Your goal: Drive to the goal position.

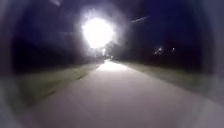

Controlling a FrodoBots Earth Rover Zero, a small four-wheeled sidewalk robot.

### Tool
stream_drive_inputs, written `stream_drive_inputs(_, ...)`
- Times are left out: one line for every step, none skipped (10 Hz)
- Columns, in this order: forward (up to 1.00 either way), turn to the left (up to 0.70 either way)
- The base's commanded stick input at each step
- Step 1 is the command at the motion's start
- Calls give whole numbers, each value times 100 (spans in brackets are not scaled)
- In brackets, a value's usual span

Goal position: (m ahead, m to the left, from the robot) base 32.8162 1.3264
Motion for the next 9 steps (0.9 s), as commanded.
stream_drive_inputs(100, 0)
stream_drive_inputs(100, 0)
stream_drive_inputs(100, 0)
stream_drive_inputs(100, 0)
stream_drive_inputs(100, 0)
stream_drive_inputs(100, 0)
stream_drive_inputs(100, 0)
stream_drive_inputs(100, 0)
stream_drive_inputs(100, 0)
